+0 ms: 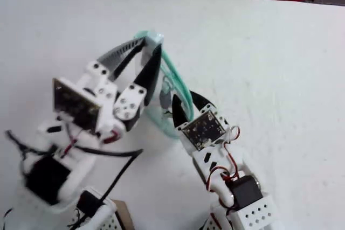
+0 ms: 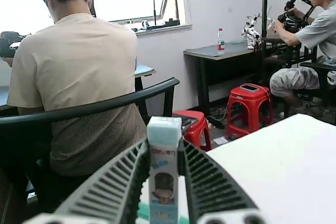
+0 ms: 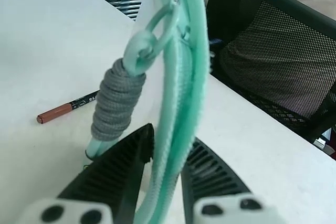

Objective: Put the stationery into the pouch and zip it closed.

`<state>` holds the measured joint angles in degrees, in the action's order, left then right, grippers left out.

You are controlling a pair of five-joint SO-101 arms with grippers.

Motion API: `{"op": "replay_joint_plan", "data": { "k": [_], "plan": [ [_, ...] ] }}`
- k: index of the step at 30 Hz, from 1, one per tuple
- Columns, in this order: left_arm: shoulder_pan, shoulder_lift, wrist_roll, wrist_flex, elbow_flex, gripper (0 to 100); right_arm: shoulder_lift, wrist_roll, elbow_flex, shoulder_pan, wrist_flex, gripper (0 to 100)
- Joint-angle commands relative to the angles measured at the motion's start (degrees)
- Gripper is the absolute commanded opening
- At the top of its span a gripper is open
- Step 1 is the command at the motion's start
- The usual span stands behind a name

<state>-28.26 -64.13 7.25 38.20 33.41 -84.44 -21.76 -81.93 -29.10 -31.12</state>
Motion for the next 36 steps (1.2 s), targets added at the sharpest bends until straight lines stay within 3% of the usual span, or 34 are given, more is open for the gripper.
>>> {"op": "replay_joint_plan", "data": {
  "k": [1, 10, 24, 36],
  "plan": [
    [0.7, 0.0, -0.4, -12.7, 6.6, 2, 0.4, -0.1, -2.1, 0.3, -0.2, 2.0],
    [7.1, 6.0, -0.6, -19.4, 9.1, 2, 0.4, -0.1, -2.1, 0.3, -0.1, 2.0],
    [5.8, 16.6, -0.6, -21.6, 9.5, 2, 0.4, -0.1, -2.1, 0.3, -0.1, 2.0],
    [6.1, 17.1, -0.6, -22.1, 11.6, 2, 0.4, -0.1, -2.1, 0.4, -0.1, 2.0]
  ]
}}
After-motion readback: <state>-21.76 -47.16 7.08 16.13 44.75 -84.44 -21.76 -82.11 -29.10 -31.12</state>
